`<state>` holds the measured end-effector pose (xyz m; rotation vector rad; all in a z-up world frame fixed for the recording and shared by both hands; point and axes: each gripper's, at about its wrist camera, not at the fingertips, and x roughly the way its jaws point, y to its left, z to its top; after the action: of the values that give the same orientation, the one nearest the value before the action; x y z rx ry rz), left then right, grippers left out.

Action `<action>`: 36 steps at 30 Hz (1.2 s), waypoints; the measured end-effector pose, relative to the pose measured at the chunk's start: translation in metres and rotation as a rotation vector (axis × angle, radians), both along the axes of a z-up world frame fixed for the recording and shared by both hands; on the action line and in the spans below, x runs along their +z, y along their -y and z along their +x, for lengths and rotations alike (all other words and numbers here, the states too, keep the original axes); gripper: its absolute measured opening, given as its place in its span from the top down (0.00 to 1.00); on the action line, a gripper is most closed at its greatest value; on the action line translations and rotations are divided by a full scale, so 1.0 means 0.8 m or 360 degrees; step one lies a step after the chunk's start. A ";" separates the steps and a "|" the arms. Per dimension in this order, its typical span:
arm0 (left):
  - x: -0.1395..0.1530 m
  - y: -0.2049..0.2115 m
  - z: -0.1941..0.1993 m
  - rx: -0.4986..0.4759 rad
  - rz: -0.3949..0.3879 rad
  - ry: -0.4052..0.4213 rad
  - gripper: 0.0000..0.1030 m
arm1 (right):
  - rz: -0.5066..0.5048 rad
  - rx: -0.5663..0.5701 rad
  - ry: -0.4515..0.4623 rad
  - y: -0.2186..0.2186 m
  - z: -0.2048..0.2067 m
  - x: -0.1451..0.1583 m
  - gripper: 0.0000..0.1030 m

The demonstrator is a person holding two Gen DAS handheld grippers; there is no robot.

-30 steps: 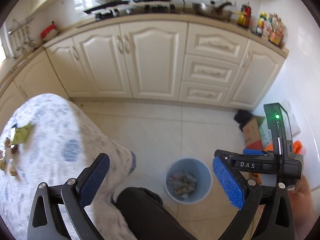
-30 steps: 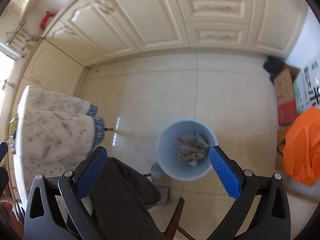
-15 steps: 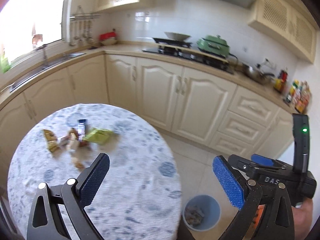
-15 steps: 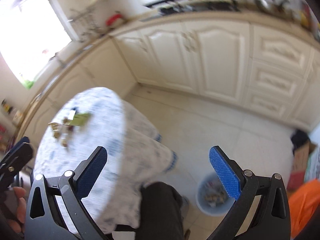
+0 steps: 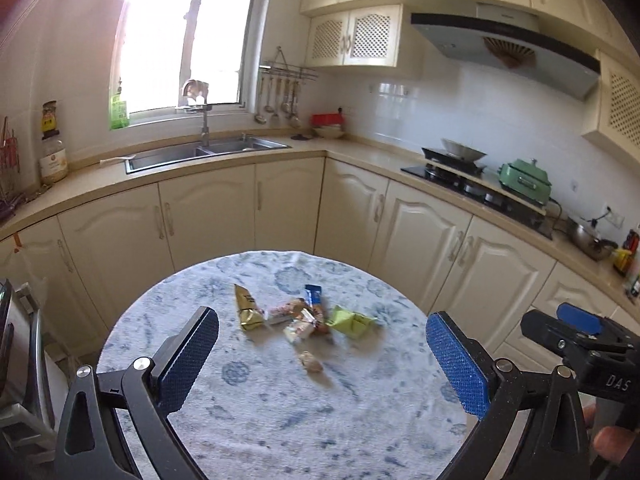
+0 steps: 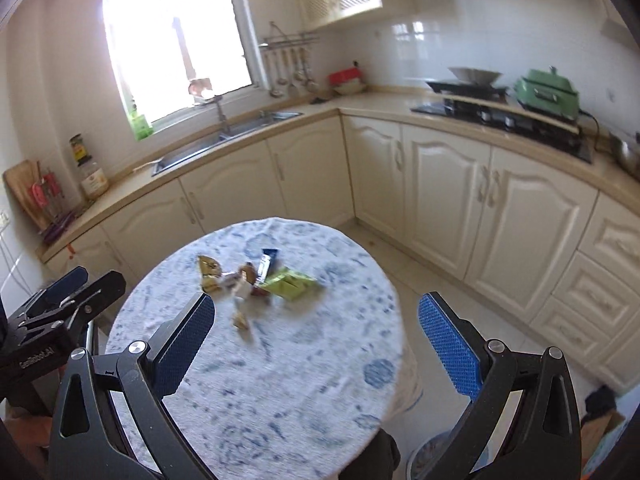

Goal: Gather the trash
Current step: 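Move both open tools back over the table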

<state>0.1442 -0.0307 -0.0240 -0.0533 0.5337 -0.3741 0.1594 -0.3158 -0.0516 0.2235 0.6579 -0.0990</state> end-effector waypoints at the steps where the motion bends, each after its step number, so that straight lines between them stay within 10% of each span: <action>1: 0.000 -0.002 -0.001 0.0024 0.0004 0.0005 0.01 | -0.0016 0.0020 0.0015 -0.008 0.001 0.006 0.00; 16: -0.002 -0.034 -0.022 0.0270 0.0068 0.0052 0.01 | -0.0152 0.0188 0.0154 -0.068 0.022 0.037 0.00; 36: -0.129 0.069 0.168 -0.0010 0.0215 -0.0283 0.01 | -0.0058 0.0189 -0.0390 -0.029 0.159 -0.136 0.00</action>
<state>0.2789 -0.0855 -0.1275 0.0458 0.7336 -0.3403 0.2867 -0.2924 -0.1602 0.1375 0.9109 -0.0245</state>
